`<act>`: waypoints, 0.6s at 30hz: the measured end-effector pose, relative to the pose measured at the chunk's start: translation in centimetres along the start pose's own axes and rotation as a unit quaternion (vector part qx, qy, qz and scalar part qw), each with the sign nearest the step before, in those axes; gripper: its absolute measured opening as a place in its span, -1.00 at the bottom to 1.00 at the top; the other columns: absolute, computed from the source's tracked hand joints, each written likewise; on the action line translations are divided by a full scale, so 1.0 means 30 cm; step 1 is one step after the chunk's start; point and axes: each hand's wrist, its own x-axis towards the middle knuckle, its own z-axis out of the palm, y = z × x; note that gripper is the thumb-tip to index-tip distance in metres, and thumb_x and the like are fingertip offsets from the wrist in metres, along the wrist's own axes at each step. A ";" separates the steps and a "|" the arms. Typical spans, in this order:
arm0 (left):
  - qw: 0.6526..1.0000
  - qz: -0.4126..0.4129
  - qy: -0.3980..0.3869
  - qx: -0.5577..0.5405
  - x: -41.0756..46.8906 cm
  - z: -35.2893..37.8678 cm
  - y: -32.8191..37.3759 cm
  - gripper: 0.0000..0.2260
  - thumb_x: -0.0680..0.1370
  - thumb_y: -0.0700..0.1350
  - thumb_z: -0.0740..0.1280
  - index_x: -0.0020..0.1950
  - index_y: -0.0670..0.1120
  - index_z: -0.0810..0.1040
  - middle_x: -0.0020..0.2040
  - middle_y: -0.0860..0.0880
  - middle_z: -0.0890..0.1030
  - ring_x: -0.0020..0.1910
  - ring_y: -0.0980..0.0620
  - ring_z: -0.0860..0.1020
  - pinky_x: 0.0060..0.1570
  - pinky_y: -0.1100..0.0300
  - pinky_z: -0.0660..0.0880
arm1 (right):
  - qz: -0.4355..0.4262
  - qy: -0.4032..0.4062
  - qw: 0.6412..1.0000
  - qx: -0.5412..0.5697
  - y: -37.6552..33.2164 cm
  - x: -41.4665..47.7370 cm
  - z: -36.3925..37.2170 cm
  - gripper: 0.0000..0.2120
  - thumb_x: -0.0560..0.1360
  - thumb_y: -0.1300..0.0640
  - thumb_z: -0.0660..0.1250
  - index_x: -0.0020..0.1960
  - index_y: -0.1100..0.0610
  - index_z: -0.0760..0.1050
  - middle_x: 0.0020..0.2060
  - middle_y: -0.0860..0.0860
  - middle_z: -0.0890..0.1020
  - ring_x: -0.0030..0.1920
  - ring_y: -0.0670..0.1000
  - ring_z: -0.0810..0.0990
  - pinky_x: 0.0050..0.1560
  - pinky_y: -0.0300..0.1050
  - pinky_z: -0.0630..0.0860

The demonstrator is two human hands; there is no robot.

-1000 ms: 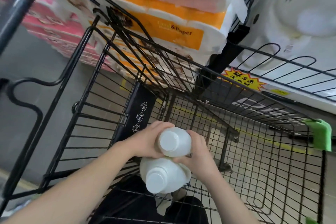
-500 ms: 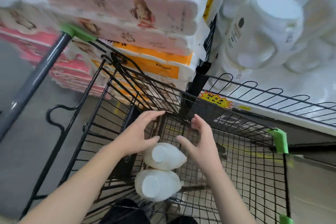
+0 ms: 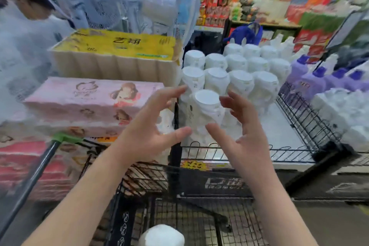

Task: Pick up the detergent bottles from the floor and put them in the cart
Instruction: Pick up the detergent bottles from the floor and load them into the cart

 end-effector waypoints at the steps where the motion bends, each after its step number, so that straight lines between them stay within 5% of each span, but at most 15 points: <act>1: 1.000 0.022 -0.001 0.001 0.024 0.002 0.023 -0.30 0.55 0.03 0.56 0.62 -0.02 0.34 0.54 0.10 0.45 0.58 0.06 0.40 0.55 -0.01 0.38 | -0.009 0.007 1.000 -0.002 -0.030 0.006 -0.030 -0.31 0.50 -0.15 0.53 0.54 -0.03 0.36 0.36 -0.15 0.59 0.44 -0.05 0.53 0.47 -0.20 0.41; 18: 0.979 0.152 -0.072 -0.112 0.111 0.353 0.346 -0.30 0.52 0.10 0.52 0.59 0.04 0.31 0.54 0.05 0.45 0.58 0.01 0.41 0.53 -0.07 0.41 | 0.020 0.135 0.987 -0.082 -0.162 -0.280 -0.462 -0.33 0.51 -0.17 0.51 0.53 -0.10 0.36 0.36 -0.15 0.59 0.44 -0.06 0.54 0.50 0.01 0.42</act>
